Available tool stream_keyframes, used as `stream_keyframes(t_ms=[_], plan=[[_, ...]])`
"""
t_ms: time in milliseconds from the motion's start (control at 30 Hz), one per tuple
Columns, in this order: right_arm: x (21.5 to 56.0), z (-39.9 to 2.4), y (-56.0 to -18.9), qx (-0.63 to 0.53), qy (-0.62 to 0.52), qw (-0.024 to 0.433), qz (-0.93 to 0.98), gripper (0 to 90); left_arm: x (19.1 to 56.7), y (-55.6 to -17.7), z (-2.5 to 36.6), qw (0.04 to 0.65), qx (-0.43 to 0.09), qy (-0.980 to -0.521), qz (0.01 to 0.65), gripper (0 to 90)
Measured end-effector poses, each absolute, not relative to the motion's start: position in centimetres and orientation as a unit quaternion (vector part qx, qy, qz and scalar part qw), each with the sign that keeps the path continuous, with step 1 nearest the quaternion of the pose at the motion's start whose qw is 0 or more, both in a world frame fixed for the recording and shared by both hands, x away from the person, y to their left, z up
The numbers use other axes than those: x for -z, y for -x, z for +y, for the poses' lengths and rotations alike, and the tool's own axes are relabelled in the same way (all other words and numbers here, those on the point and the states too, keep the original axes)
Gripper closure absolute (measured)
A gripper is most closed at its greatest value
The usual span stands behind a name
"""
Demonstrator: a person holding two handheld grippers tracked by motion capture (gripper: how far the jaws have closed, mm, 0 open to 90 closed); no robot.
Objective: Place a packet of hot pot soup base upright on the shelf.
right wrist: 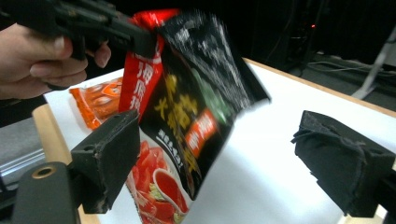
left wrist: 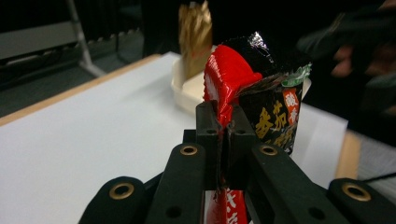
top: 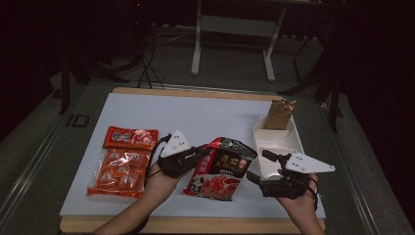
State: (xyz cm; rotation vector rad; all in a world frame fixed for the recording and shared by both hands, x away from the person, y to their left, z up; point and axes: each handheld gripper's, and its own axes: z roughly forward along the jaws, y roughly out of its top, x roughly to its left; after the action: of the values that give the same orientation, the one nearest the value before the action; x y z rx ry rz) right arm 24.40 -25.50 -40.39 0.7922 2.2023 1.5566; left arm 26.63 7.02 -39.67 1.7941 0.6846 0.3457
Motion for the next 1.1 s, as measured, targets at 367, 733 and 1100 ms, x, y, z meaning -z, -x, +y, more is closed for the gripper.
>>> stream_keyframes(t_ms=[367, 733, 1100], plan=[[39.4, -24.0, -25.6, -0.562, -0.264, 0.14, 0.771, 28.0, 39.8, -26.7, 7.6, 0.63, -0.121, -0.71, 0.291, 87.7], [38.3, -24.1, -27.0, -0.578, -0.268, 0.125, 0.76, 66.0, 40.4, -26.7, 7.1, 0.631, -0.127, -0.704, 0.3, 87.6], [37.5, -24.5, -27.2, -0.582, -0.26, 0.1, 0.764, 77.6, 39.7, -26.8, 7.2, 0.622, -0.119, -0.719, 0.286, 87.0]])
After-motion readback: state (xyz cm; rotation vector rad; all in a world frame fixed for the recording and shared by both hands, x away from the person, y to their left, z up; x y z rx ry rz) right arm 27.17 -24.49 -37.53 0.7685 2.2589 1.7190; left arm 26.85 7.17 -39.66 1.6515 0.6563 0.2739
